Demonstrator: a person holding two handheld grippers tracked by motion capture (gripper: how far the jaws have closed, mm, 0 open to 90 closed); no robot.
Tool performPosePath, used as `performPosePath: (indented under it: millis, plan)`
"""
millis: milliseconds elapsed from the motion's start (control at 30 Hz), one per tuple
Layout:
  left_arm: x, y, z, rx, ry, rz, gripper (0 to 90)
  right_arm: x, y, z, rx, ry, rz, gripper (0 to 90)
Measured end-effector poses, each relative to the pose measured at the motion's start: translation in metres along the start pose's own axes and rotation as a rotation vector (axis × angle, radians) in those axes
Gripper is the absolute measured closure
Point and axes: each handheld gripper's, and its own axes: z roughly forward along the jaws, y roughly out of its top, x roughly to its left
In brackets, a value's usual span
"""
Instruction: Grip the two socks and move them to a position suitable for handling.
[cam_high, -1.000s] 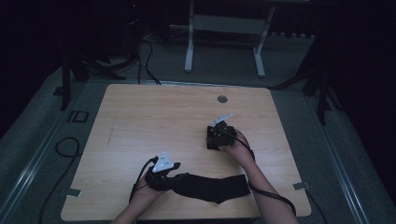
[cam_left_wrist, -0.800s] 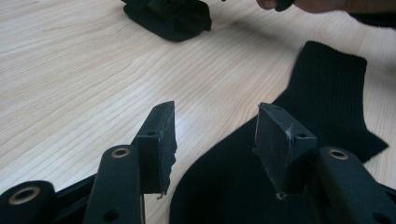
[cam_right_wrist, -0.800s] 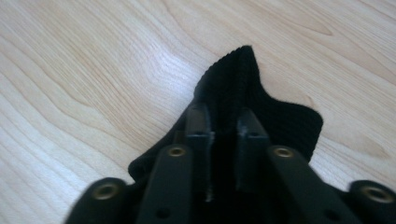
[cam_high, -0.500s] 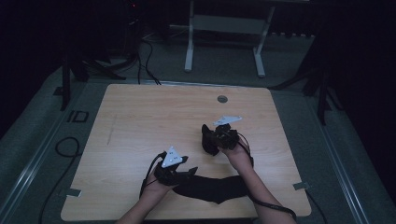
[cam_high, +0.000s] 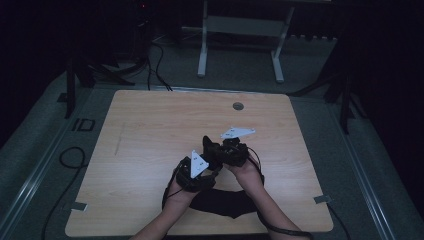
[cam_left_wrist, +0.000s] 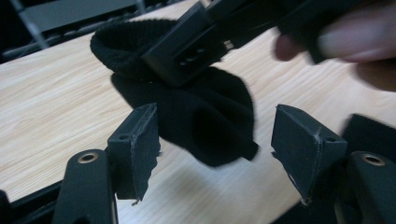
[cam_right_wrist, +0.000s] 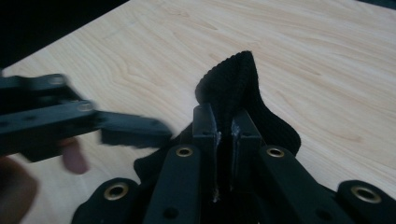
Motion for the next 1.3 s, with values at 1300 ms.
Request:
performPosePath:
  millis: [1300]
  plan:
    - [0.049,-0.046,-0.012,0.020,0.000,-0.180,82.7,-0.045,-0.055,-0.025,0.035,-0.030,0.075,83.8]
